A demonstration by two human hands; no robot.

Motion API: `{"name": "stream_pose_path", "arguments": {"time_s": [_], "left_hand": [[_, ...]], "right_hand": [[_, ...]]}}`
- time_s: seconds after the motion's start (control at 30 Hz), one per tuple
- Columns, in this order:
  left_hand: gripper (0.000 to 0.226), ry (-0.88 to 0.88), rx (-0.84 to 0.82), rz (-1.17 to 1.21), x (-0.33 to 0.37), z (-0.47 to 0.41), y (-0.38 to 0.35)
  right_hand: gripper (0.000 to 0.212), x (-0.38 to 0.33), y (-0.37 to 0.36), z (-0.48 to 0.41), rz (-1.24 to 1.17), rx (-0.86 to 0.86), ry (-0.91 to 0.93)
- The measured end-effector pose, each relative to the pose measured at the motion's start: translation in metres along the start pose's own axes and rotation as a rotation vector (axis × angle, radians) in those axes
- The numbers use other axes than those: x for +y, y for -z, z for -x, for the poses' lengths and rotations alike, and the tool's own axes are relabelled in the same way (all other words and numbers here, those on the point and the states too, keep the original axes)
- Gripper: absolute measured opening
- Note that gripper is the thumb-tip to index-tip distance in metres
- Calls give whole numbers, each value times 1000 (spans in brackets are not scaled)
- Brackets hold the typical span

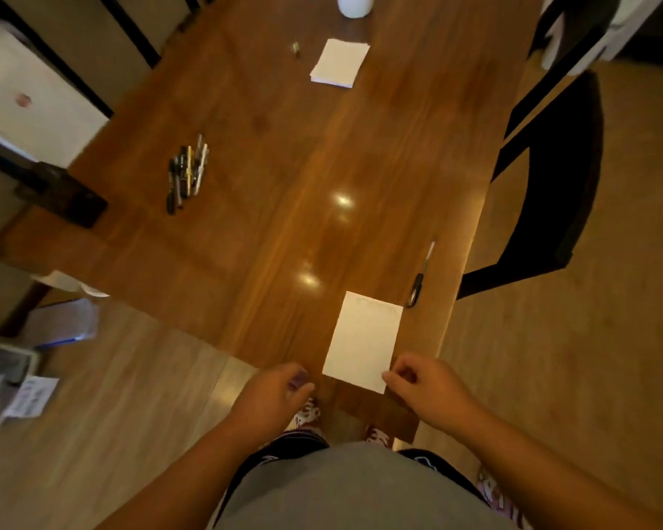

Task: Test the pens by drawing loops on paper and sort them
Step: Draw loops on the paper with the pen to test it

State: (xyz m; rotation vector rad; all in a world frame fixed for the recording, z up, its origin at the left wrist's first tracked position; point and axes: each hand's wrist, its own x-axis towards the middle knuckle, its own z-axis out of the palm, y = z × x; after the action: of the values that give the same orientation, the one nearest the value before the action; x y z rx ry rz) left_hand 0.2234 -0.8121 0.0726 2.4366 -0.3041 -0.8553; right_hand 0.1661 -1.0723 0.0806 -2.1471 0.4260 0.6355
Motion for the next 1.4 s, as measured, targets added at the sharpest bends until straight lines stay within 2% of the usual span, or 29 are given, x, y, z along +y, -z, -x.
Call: {"name": "stream_pose_path", "arguments": {"time_s": [0.13, 0.3, 0.47, 0.8, 1.03, 1.2, 1.4], "left_hand": [[20, 130, 18, 35, -33, 23, 14], [12, 205, 45, 106, -84, 29, 49], [13, 158, 64, 101, -150, 4, 110], [16, -91, -3, -1, -262, -81, 258], [42, -301, 106, -304, -275, -154, 306], [74, -285, 81, -454, -279, -184, 311], [79, -313, 99, -507, -288, -191, 307]], "right_hand": [[17, -13, -20, 6, 18, -75, 47], [17, -57, -40, -23, 93, -133, 44], [20, -127, -68, -71, 65, -123, 52], [21, -277, -153, -168, 90, 3, -67], [17, -354, -170, -247, 88, 138, -87], [12, -399, -171, -300, 147, 236, -48], [25, -436, -172, -340, 373, 361, -60]]}}
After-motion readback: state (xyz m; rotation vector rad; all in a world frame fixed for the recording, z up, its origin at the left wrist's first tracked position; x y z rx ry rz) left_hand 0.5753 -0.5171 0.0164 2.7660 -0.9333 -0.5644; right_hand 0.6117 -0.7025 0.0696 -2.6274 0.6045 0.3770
